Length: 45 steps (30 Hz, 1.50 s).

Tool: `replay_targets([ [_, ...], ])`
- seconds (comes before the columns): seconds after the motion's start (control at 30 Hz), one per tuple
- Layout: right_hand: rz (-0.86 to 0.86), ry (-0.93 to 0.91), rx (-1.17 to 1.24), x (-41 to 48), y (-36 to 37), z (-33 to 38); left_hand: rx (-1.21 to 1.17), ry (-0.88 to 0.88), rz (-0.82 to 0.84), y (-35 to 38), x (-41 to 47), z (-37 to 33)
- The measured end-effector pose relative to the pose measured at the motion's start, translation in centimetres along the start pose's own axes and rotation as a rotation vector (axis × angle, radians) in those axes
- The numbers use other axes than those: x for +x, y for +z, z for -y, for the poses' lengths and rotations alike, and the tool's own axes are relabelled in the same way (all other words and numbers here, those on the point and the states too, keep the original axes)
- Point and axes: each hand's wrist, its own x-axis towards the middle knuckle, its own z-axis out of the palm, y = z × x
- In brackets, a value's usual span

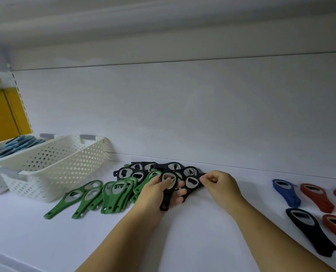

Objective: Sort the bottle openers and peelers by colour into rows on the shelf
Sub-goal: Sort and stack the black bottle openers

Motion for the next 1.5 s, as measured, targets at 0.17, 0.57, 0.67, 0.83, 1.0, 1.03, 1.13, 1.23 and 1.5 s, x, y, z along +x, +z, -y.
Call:
replay_targets([
  [0.17, 0.072, -0.022, -0.230, 0.0, 1.0, 0.3, -0.076, -0.138, -0.056, 0.1, 0.4, -0.2],
  [0.57, 0.000, 0.110, -0.323, 0.9, 1.3, 0.9, -0.191, -0.130, -0.009, 0.3, 0.2, 0.0],
  [0.67, 0.031, 0.116, -0.157, 1.3, 0.8, 0.2, -0.218, -0.127, -0.004, 0.1, 0.3, -0.1],
  [0.83, -0.020, 0.162, 0.298, 1.1, -0.1, 0.3, -0.176, -0.077, -0.051, -0.1, 0.8, 0.4],
  [1.0, 0.106, 0.162, 0.703, 0.0, -0.9, 2.2, -0.019, -0.053, -0.003, 0.0, 0.8, 0.6],
  [1.03, 0.160, 0.138, 0.694, -0.3, -0.6, 2.6, 0.025, -0.041, 0.030, 0.1, 0.6, 0.7],
  [1.13, 0.258, 0.069, 0.600, -1.0, 0.7, 3.3, 0.091, -0.014, 0.151, -0.1, 0.2, 0.7],
  [1.23, 0.273, -0.015, 0.446, -1.3, 1.6, 3.3, 0.111, -0.001, 0.257, -0.3, 0.1, 0.7],
  [1.5, -0.199, 0.028, -0.159, 0.9, -1.0, -0.8, 0.090, 0.007, 0.168, -0.5, 0.6, 0.8],
])
